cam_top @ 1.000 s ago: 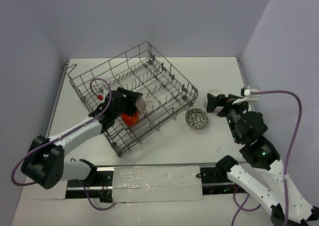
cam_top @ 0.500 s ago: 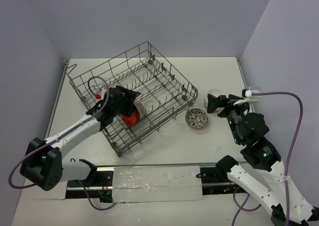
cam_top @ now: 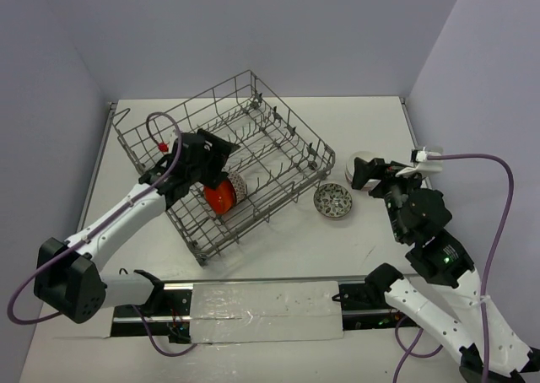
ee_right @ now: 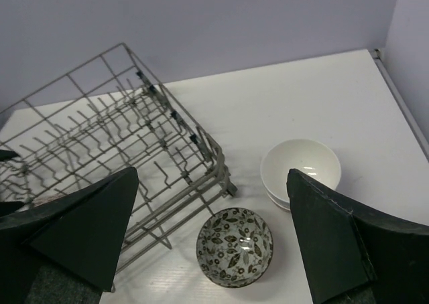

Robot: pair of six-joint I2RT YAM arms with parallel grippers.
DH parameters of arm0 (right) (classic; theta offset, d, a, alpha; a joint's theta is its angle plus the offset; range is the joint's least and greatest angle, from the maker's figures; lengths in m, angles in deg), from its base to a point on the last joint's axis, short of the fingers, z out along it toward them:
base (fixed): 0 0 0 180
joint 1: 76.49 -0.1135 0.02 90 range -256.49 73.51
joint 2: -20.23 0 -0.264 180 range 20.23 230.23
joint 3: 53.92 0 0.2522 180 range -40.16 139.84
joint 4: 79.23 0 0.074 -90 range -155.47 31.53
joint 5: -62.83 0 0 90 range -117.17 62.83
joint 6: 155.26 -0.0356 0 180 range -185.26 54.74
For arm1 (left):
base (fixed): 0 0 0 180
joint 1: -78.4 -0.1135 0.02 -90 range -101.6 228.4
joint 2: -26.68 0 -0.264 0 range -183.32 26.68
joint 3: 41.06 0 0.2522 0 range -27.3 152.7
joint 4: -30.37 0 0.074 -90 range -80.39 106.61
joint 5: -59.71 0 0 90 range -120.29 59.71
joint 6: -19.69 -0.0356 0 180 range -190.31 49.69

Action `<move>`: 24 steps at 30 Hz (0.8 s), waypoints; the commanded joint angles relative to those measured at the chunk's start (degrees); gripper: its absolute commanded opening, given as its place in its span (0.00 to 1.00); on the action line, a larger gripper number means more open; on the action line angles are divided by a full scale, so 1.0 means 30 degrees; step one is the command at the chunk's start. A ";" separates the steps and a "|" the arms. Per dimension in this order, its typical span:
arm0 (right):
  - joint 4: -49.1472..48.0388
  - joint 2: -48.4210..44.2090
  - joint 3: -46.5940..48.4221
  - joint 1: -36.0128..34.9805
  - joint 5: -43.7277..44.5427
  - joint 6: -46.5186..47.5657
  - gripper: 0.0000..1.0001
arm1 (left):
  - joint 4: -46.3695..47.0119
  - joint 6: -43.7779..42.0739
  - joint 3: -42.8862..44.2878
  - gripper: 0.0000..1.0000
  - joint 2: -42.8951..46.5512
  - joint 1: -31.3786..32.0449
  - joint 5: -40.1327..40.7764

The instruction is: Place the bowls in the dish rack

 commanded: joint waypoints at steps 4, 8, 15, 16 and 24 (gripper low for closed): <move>0.3062 0.2671 0.1611 0.0046 0.3583 -0.3067 1.00 | -0.0984 -0.4941 0.3500 0.99 0.0475 0.0019 0.0020; 0.4675 0.4077 0.1820 0.1448 0.2451 -0.5582 1.00 | -0.0287 -0.8310 0.4354 0.99 0.0534 0.0253 -0.0007; 0.5264 0.5018 -0.0579 0.6225 -0.2475 -0.8313 0.98 | 0.1474 -1.8475 0.7044 0.99 -0.1451 0.4052 -0.0533; 0.5292 0.4960 -0.0757 0.6518 -0.2740 -0.8518 0.98 | 0.1679 -2.0835 0.7456 0.99 -0.1922 0.4497 -0.0999; 0.5877 0.4340 -0.1139 0.7371 -0.3004 -0.9046 0.95 | 0.1239 -3.0959 1.2026 0.99 -0.7139 0.8570 -0.2734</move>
